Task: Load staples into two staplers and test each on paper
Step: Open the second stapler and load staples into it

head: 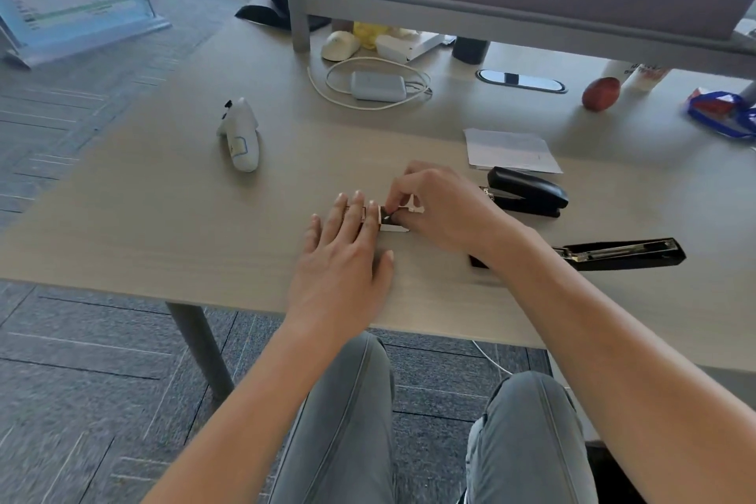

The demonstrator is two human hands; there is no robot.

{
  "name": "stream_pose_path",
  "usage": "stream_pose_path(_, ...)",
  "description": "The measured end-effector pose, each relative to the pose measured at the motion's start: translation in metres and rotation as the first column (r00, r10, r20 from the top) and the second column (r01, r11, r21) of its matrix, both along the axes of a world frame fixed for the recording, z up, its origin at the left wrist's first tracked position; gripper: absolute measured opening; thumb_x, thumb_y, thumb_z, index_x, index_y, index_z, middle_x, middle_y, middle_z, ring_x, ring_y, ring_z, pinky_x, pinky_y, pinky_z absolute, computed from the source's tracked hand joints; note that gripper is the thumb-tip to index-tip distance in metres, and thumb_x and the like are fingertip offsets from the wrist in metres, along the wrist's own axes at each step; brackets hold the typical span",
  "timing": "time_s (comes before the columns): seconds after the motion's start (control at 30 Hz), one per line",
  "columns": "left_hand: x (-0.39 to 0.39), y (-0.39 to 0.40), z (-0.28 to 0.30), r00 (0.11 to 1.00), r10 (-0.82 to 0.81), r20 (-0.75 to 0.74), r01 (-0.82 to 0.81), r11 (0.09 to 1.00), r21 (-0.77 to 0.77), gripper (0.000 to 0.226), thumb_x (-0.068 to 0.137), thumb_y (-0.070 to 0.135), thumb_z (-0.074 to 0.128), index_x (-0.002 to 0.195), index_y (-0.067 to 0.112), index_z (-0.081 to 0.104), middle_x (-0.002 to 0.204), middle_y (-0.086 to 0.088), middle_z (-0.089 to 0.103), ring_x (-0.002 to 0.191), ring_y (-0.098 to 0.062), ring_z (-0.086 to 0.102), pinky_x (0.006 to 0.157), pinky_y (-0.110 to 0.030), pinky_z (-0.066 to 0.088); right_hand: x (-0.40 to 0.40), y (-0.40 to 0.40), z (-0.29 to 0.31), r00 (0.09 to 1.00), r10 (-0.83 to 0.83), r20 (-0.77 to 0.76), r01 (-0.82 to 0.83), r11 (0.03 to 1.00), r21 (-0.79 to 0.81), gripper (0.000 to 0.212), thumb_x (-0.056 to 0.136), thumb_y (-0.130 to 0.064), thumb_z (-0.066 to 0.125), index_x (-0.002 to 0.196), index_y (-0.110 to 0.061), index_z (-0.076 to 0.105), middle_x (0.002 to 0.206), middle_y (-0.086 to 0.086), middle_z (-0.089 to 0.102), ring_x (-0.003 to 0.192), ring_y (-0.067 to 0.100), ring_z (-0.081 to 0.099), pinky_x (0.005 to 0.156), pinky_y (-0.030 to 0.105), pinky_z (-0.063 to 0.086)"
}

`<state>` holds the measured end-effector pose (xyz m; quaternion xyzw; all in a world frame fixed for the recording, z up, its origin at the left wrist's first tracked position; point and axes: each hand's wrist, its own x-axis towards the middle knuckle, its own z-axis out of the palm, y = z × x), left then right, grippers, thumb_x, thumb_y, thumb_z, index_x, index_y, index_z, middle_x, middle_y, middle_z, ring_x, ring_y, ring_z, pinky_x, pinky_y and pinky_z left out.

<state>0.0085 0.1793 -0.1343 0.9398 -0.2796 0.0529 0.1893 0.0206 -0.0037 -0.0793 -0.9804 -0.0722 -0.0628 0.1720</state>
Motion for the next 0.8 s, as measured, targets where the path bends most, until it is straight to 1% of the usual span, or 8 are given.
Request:
stream_pose_path(0.13, -0.001, 0.001, 0.000, 1.000, -0.004, 0.001, 0.004, 1.000, 0.006, 0.068, 0.100, 0.045, 0.029, 0.160, 0.017, 0.016, 0.169, -0.004, 0.008, 0.156, -0.019, -0.002, 0.126, -0.045, 0.006, -0.004, -0.002, -0.003, 0.999, 0.006, 0.036, -0.006, 1.000, 0.003, 0.003, 0.090, -0.023, 0.074, 0.092, -0.024, 0.073, 0.096, -0.006, 0.062, 0.086, 0.011, 0.051, 0.076, 0.040, 0.053)
stream_pose_path(0.3, -0.001, 0.000, -0.001, 1.000, -0.008, 0.000, 0.008, 1.000, -0.017, 0.067, 0.101, 0.043, 0.035, 0.160, 0.019, 0.014, 0.169, -0.004, 0.005, 0.156, -0.018, -0.005, 0.126, -0.044, 0.004, -0.014, -0.006, -0.004, 0.993, -0.057, 0.103, 0.045, 0.992, 0.118, 0.001, 0.092, -0.019, 0.067, 0.093, -0.019, 0.066, 0.091, -0.004, 0.068, 0.086, 0.018, 0.063, 0.080, 0.041, 0.053)
stream_pose_path(0.37, -0.001, -0.001, -0.001, 1.000, -0.012, 0.022, 0.012, 0.999, -0.039, 0.069, 0.100, 0.041, 0.040, 0.160, 0.018, 0.015, 0.169, -0.005, 0.006, 0.156, -0.019, -0.004, 0.126, -0.044, 0.003, -0.020, -0.007, -0.006, 0.986, -0.111, 0.120, 0.090, 0.982, 0.168, 0.002, 0.094, -0.017, 0.065, 0.095, -0.016, 0.064, 0.087, -0.002, 0.070, 0.083, 0.021, 0.065, 0.078, 0.041, 0.053)
stream_pose_path(0.43, -0.003, -0.002, 0.002, 0.999, -0.005, 0.050, 0.008, 0.998, -0.064, 0.073, 0.097, 0.036, 0.048, 0.160, 0.017, 0.016, 0.169, -0.006, 0.007, 0.156, -0.019, -0.004, 0.126, -0.044, 0.003, -0.026, -0.011, -0.006, 0.976, -0.163, 0.143, 0.128, 0.966, 0.225, 0.002, 0.096, -0.017, 0.064, 0.096, -0.015, 0.063, 0.084, -0.001, 0.072, 0.081, 0.020, 0.065, 0.077, 0.040, 0.053)
stream_pose_path(0.53, -0.009, -0.008, 0.009, 0.998, -0.017, 0.066, 0.022, 0.997, -0.076, 0.079, 0.093, 0.033, 0.055, 0.160, 0.013, 0.016, 0.169, -0.006, 0.005, 0.156, -0.019, -0.006, 0.126, -0.045, 0.003, -0.040, -0.019, -0.003, 0.951, -0.255, 0.176, 0.189, 0.928, 0.322, 0.004, 0.096, -0.018, 0.067, 0.094, -0.016, 0.065, 0.084, -0.004, 0.072, 0.080, 0.013, 0.065, 0.075, 0.029, 0.053)
stream_pose_path(0.6, -0.015, -0.016, 0.013, 0.996, -0.045, 0.079, 0.052, 0.995, -0.089, 0.078, 0.092, 0.031, 0.057, 0.159, 0.011, 0.021, 0.169, -0.007, 0.009, 0.156, -0.020, -0.004, 0.126, -0.045, 0.004, -0.050, -0.025, -0.001, 0.934, -0.305, 0.185, 0.219, 0.900, 0.377, 0.004, 0.095, -0.018, 0.070, 0.095, -0.017, 0.066, 0.084, -0.006, 0.072, 0.079, 0.009, 0.066, 0.074, 0.022, 0.052)
stream_pose_path(0.73, -0.037, -0.047, 0.017, 0.989, -0.135, 0.058, 0.142, 0.980, -0.140, 0.072, 0.093, 0.026, 0.057, 0.157, 0.010, 0.026, 0.167, -0.009, 0.019, 0.156, -0.021, 0.003, 0.126, -0.043, 0.008, -0.077, -0.049, 0.001, 0.895, -0.397, 0.204, 0.280, 0.855, 0.437, 0.005, 0.091, -0.016, 0.074, 0.094, -0.016, 0.070, 0.080, -0.007, 0.072, 0.069, 0.000, 0.062, 0.071, 0.014, 0.049)
stream_pose_path(0.8, -0.048, -0.062, 0.016, 0.985, -0.170, 0.034, 0.173, 0.971, -0.166, 0.070, 0.094, 0.028, 0.056, 0.156, 0.010, 0.028, 0.165, -0.010, 0.025, 0.155, -0.023, 0.008, 0.125, -0.043, 0.012, -0.091, -0.062, 0.003, 0.877, -0.440, 0.195, 0.314, 0.830, 0.460, 0.008, 0.091, -0.017, 0.075, 0.099, -0.015, 0.074, 0.083, -0.006, 0.074, 0.067, -0.003, 0.060, 0.070, 0.011, 0.046)
